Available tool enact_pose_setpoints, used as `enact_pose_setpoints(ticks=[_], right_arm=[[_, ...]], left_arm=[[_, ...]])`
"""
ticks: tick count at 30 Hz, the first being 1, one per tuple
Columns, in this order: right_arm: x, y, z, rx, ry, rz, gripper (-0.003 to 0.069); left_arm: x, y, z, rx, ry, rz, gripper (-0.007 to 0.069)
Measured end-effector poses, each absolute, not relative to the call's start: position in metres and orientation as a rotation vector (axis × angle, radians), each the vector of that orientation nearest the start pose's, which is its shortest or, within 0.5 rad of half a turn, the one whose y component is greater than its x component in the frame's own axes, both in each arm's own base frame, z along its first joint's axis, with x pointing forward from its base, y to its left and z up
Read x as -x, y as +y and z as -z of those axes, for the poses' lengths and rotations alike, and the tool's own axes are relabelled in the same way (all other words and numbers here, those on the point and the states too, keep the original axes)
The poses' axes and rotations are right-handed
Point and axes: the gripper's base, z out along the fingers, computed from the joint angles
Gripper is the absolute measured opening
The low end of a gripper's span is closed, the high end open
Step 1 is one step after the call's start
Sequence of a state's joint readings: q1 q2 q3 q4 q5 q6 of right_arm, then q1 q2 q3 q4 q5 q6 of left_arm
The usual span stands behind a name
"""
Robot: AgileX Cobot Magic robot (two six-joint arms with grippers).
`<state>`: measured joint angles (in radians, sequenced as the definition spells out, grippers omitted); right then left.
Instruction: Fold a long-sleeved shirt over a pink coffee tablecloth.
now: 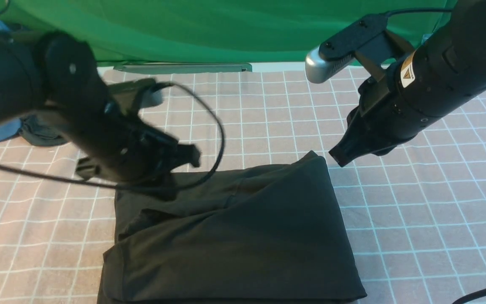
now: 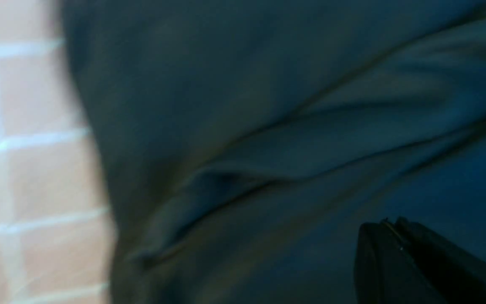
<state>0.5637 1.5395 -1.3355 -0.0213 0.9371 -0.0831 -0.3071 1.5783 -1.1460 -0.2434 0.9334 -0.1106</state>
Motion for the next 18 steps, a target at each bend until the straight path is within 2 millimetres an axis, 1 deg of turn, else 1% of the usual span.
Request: enact_pose_setpoints(ticks=[2,5,8,10,12,13,15,18], right_arm=[[-0.277,0.174,-0.320,0.842,2.488,-0.148,0.0034],[-0.276,0.175,-0.320,0.835,2.491,-0.168,0.0034],[-0.276,0.175,-0.320,0.835,2.490,-0.168,0.0034],[-0.276,0.175,-0.320,0.834,2.489,-0.168,0.0034],[-0.277,0.175,-0.320,0.833,2.486,-0.169,0.0034],[-0.277,0.175,-0.321,0.833,2.486,-0.169,0.0034],[-0.277,0.175,-0.321,0.833,2.484,-0.170,0.0034],[-0.277,0.175,-0.321,0.833,2.484,-0.170,0.0034]], left_arm=[[-0.296,-0.116,-0.245,-0.203,2.893,0.425,0.0036],[-0.301,-0.118,-0.228,-0.294,2.941,0.416,0.0076],[-0.305,-0.119,-0.215,-0.349,2.970,0.401,0.0143],[-0.306,-0.119,-0.210,-0.379,2.979,0.392,0.0197],[-0.308,-0.119,-0.206,-0.432,2.967,0.380,0.0274],[-0.309,-0.119,-0.205,-0.436,2.966,0.377,0.0281],[-0.312,-0.119,-0.204,-0.468,2.941,0.362,0.0341],[-0.314,-0.120,-0.202,-0.506,2.920,0.355,0.0389]])
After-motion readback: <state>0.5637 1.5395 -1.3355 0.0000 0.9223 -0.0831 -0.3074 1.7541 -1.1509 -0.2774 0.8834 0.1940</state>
